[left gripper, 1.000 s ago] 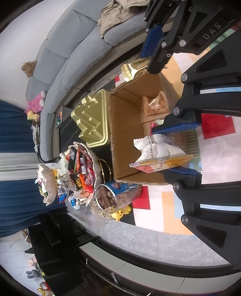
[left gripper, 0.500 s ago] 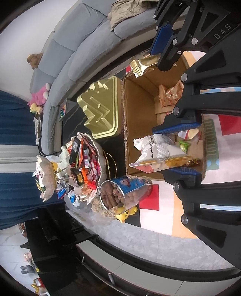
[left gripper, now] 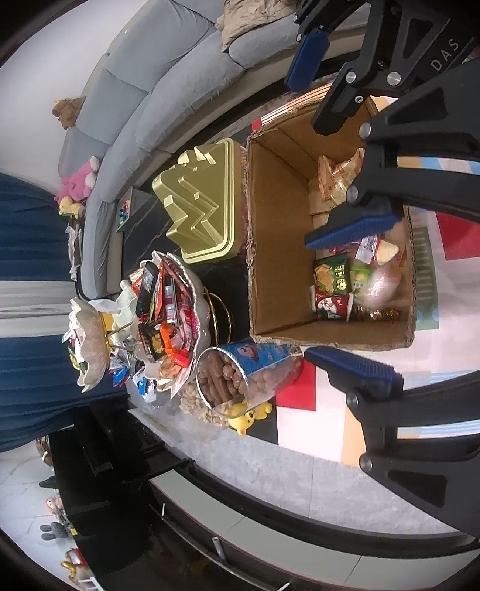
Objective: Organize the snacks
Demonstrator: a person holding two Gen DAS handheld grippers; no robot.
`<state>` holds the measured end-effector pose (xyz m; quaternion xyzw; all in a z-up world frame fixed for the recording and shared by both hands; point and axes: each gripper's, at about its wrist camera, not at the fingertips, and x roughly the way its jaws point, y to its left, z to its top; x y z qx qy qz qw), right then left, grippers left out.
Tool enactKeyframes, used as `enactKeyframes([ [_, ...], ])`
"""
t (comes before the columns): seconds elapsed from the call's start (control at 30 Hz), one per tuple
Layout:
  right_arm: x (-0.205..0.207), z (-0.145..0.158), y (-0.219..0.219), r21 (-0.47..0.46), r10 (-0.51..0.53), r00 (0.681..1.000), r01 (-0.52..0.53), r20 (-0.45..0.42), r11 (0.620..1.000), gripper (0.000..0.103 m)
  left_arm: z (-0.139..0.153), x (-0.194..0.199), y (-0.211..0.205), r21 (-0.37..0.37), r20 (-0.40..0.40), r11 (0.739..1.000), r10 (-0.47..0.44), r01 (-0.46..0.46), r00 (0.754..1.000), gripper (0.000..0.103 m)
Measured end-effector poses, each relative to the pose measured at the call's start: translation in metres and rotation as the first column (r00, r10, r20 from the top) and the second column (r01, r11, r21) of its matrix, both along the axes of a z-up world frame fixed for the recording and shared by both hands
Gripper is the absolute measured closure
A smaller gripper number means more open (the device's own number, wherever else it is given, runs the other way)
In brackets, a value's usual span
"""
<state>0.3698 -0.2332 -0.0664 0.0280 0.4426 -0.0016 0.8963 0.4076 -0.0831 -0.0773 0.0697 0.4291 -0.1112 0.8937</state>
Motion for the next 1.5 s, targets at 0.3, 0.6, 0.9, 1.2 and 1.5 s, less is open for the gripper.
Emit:
enactKeyframes([
  [0.3, -0.017, 0.014, 0.0, -0.018, -0.016, 1.0, 0.017, 0.026, 1.0, 0.039, 0.018, -0.018, 0.008, 0.011, 0.04, 1.0, 0.013, -0.013, 0.999, 0.032],
  [0.6, -0.046, 0.034, 0.003, -0.014, -0.031, 0.997, 0.032, 0.069, 0.999, 0.038, 0.041, -0.054, 0.019, -0.002, 0.075, 1.0, 0.023, -0.023, 0.997, 0.023],
  [0.9, -0.079, 0.052, 0.007, -0.023, -0.042, 0.993, 0.045, 0.112, 0.999, 0.038, 0.06, -0.092, 0.032, 0.001, 0.11, 0.999, 0.034, -0.034, 0.993, 0.02],
  [1.2, -0.115, 0.063, 0.01, -0.033, -0.049, 0.986, 0.055, 0.162, 0.998, 0.038, 0.072, -0.137, 0.04, -0.004, 0.142, 0.999, 0.036, -0.035, 0.989, 0.015],
  [1.5, -0.15, 0.066, 0.015, -0.039, -0.037, 0.98, 0.045, 0.198, 0.998, 0.037, 0.074, -0.175, 0.048, -0.012, 0.163, 0.998, 0.059, -0.058, 0.985, 0.013],
])
